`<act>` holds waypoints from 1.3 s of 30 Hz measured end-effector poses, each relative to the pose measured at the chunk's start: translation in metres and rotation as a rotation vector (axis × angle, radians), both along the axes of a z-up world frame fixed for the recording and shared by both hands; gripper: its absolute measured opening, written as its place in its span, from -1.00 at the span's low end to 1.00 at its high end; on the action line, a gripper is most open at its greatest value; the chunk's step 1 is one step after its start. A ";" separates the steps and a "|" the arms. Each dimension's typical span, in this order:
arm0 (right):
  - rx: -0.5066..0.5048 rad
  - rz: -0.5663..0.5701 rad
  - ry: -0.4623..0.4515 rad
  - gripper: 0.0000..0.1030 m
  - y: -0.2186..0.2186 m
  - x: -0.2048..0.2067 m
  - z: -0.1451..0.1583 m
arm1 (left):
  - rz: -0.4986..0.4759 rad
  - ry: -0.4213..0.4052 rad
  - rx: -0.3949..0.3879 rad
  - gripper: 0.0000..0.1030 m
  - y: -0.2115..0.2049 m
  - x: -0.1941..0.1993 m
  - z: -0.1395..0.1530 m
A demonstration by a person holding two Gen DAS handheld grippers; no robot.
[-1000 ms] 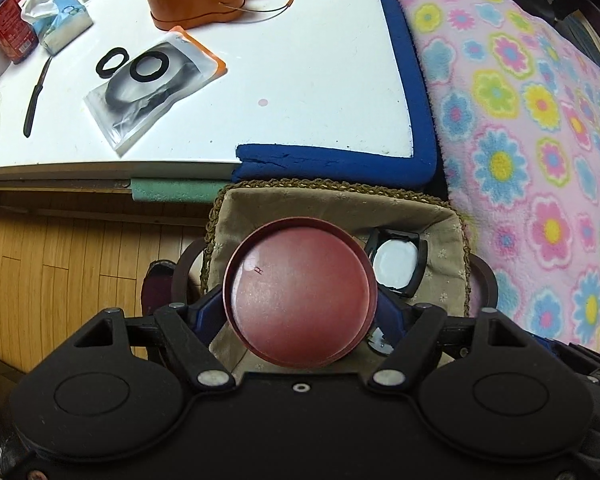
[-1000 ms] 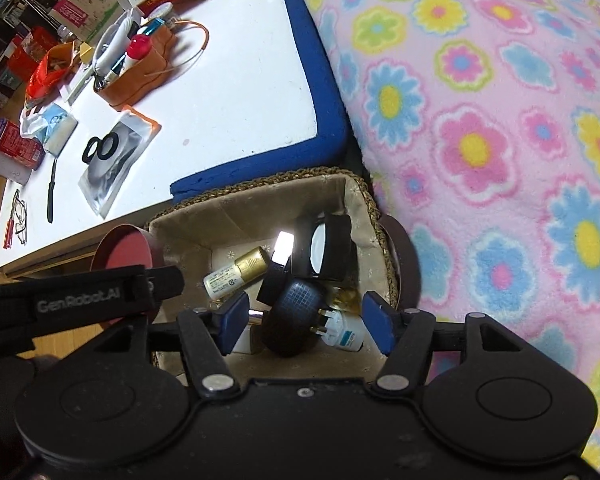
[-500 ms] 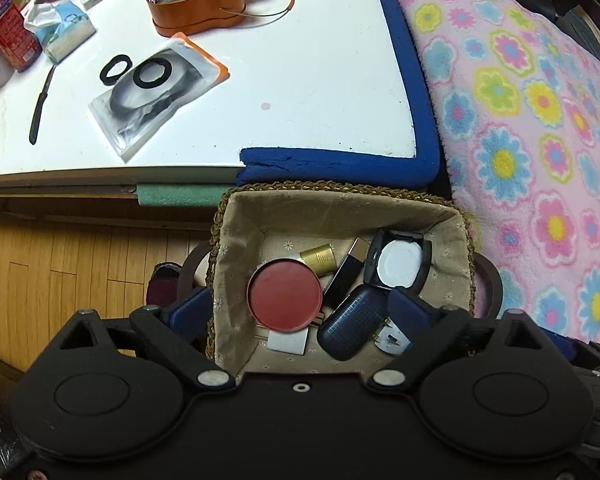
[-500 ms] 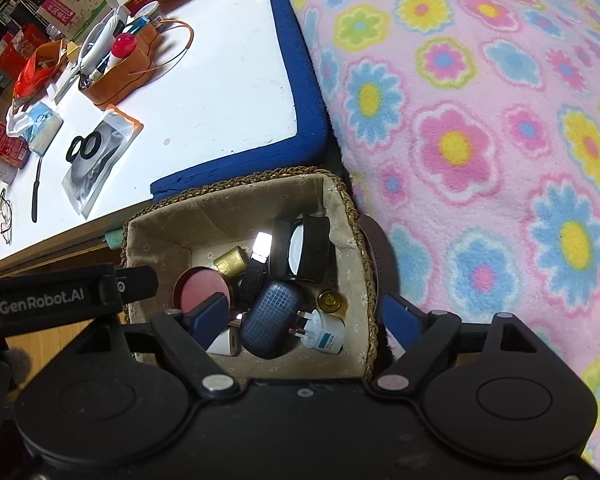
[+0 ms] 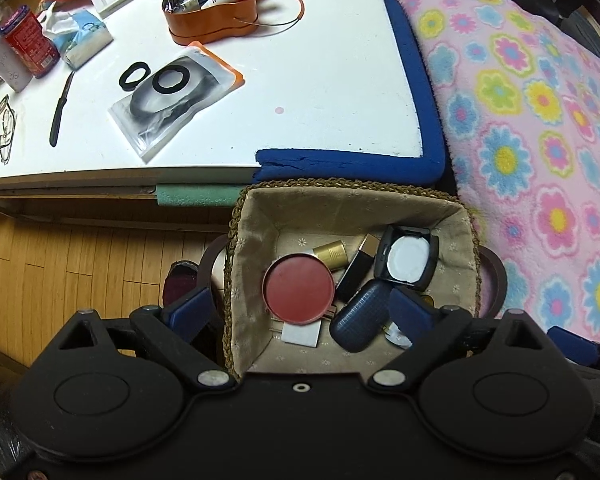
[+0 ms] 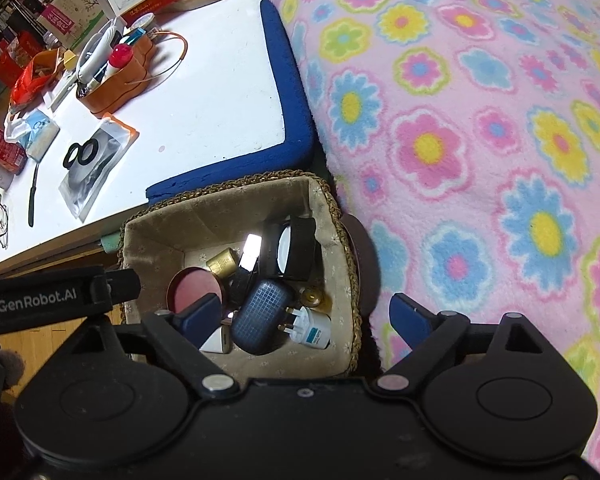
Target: Organize rigid objects
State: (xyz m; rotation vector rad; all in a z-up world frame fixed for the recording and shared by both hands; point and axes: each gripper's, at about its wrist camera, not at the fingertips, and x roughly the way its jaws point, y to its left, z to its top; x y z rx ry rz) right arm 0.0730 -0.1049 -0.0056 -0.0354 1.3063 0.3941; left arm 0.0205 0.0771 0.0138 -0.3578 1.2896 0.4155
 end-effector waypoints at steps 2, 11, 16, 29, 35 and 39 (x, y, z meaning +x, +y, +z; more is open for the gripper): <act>-0.002 0.001 -0.018 0.93 -0.004 -0.006 0.005 | 0.001 -0.012 -0.002 0.78 -0.003 -0.005 0.004; -0.049 0.013 -0.050 1.00 -0.029 -0.036 0.026 | -0.060 -0.053 0.046 0.82 -0.033 -0.028 0.017; -0.134 0.041 -0.071 1.00 -0.035 -0.052 0.028 | -0.083 -0.024 0.026 0.82 -0.048 -0.036 0.011; -0.159 -0.036 -0.054 1.00 -0.054 -0.066 0.019 | -0.078 -0.023 0.011 0.81 -0.054 -0.048 0.005; -0.180 -0.048 -0.023 1.00 -0.055 -0.063 0.007 | -0.082 -0.018 0.013 0.80 -0.053 -0.046 0.002; -0.189 -0.045 -0.008 1.00 -0.052 -0.061 0.000 | -0.091 -0.014 0.029 0.80 -0.054 -0.045 0.001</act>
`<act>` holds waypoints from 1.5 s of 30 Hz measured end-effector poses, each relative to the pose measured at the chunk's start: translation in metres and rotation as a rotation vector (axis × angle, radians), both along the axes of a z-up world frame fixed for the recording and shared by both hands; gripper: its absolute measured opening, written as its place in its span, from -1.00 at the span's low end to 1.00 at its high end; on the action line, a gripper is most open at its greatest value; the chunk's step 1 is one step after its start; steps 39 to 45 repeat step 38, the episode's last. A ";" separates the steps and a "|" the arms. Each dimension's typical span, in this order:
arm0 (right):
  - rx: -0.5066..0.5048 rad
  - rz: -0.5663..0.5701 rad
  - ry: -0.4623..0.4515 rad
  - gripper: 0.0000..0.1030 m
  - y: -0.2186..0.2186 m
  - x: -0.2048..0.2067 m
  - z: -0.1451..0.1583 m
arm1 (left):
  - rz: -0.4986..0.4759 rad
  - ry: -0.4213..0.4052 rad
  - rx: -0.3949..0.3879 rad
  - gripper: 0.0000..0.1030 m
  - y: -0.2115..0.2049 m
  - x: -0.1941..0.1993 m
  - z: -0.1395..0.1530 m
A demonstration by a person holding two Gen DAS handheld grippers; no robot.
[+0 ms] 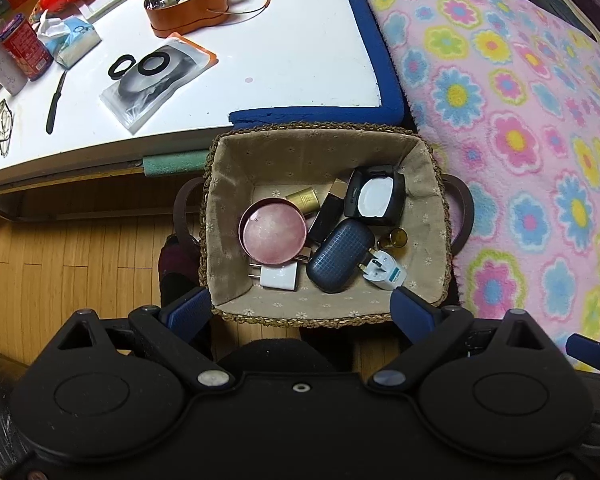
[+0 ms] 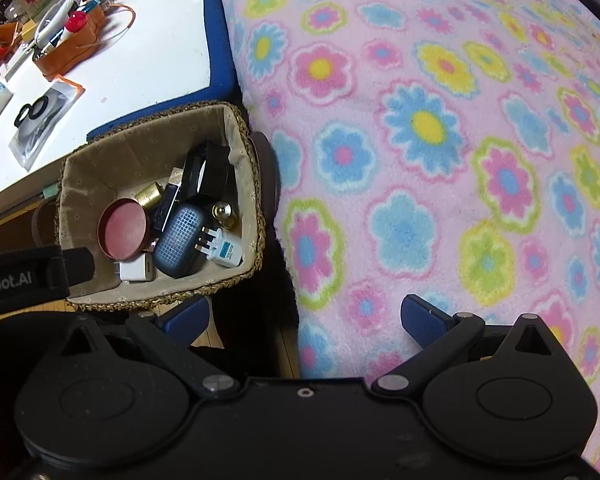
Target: Organize rigid objects
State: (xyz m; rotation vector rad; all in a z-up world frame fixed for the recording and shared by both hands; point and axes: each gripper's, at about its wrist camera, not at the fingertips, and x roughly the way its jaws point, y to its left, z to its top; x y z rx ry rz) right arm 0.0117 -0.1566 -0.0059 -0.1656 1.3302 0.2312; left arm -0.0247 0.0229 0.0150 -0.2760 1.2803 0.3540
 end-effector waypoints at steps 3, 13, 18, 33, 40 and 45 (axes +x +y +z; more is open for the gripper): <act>-0.003 0.008 0.006 1.00 0.003 0.001 -0.003 | -0.004 0.005 0.007 0.80 -0.001 0.001 -0.001; -0.007 0.010 0.013 1.00 0.004 0.003 -0.008 | -0.025 0.024 0.051 0.80 -0.006 0.004 -0.003; -0.003 0.004 0.014 1.00 0.000 0.004 -0.008 | -0.027 0.031 0.063 0.80 -0.007 0.005 -0.004; 0.000 -0.008 0.003 1.00 -0.001 0.003 -0.002 | -0.025 0.032 0.065 0.80 -0.008 0.005 -0.004; -0.001 -0.012 0.003 1.00 -0.002 0.002 -0.002 | -0.030 0.032 0.057 0.80 -0.007 0.005 -0.005; -0.001 -0.012 0.003 1.00 -0.002 0.002 -0.002 | -0.030 0.032 0.057 0.80 -0.007 0.005 -0.005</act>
